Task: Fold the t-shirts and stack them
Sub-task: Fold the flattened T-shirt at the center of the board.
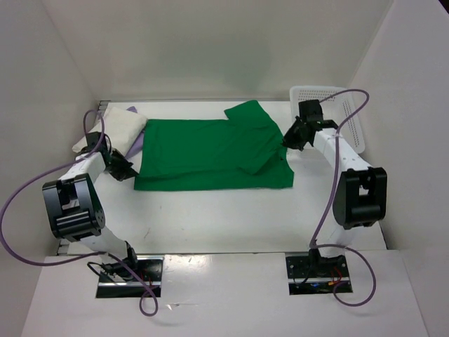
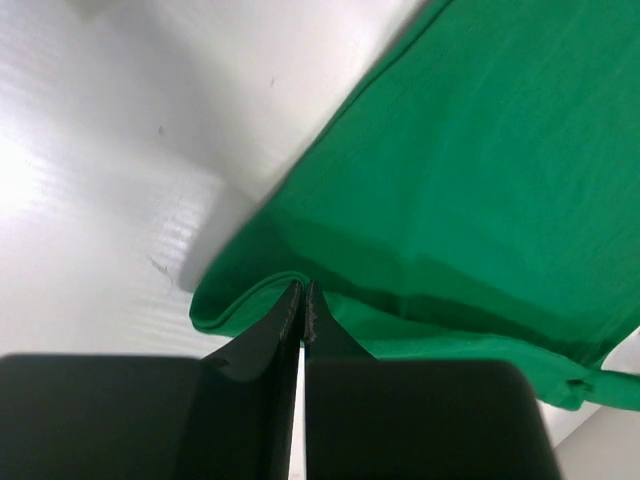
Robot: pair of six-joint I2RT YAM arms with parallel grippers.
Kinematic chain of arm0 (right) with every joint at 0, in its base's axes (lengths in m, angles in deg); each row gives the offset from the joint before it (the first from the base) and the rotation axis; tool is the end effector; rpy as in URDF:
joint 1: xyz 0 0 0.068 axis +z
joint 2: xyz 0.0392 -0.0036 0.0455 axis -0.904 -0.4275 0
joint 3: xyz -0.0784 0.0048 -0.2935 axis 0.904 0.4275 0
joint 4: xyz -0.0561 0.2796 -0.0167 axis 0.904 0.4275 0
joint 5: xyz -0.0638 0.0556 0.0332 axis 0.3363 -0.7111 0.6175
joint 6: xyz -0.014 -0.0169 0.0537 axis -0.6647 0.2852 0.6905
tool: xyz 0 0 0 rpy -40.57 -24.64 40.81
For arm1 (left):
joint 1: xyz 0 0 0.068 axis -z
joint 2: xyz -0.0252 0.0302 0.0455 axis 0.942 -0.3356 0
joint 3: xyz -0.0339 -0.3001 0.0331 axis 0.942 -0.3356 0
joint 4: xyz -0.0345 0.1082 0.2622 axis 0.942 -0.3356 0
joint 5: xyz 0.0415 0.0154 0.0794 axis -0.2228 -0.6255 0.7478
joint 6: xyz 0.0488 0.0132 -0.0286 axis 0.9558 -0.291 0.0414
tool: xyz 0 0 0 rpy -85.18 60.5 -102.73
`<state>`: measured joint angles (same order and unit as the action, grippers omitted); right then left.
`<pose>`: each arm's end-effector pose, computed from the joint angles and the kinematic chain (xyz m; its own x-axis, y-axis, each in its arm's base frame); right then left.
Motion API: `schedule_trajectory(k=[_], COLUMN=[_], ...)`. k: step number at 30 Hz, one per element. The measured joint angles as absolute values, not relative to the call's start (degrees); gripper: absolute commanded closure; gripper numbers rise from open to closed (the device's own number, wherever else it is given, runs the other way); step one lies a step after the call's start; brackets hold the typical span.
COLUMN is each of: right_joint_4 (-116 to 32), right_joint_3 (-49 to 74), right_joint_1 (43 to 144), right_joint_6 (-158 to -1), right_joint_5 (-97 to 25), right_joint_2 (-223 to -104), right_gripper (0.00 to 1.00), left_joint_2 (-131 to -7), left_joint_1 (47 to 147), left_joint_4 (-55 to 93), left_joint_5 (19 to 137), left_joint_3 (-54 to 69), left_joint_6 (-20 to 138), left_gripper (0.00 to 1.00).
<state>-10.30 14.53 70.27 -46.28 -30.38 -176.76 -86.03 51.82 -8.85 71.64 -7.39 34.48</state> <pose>0.3837 0.0388 0.2788 -0.6827 0.5777 -0.4474 0.4203 0.8113 0.4063 0.3304 0.0997 0.2038 -0.5518 -0.7918 -0.2617 -0.6437 0.6039 -0.4700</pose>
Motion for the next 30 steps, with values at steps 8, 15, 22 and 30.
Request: schedule_trajectory(k=[8, 15, 22, 30], right_joint_4=[-11.7, -13.0, -13.3, -14.5], right_joint_3=[1.9, -3.8, -9.9, -9.5], right_joint_1=[70.3, 70.3, 70.3, 70.3], right_joint_6=[-47.9, -48.3, -47.7, -48.3], right_joint_5=[-29.0, -29.0, -29.0, -28.9], right_joint_2=[-189.7, -198.4, -200.3, -196.9], right_gripper=[1.0, 1.0, 0.62, 0.65], left_joint_2=[-88.6, -90.2, -90.2, -85.3], left_joint_1=[52.5, 55.0, 55.2, 55.3], left_joint_4=[-6.7, -4.2, -2.1, -3.6], left_joint_5=[72.3, 73.6, 75.9, 78.7], left_joint_3=[-6.1, -4.8, -3.6, -3.9], left_joint_6=[32.9, 31.3, 30.2, 30.5], left_gripper=[0.96, 0.87, 0.45, 0.23])
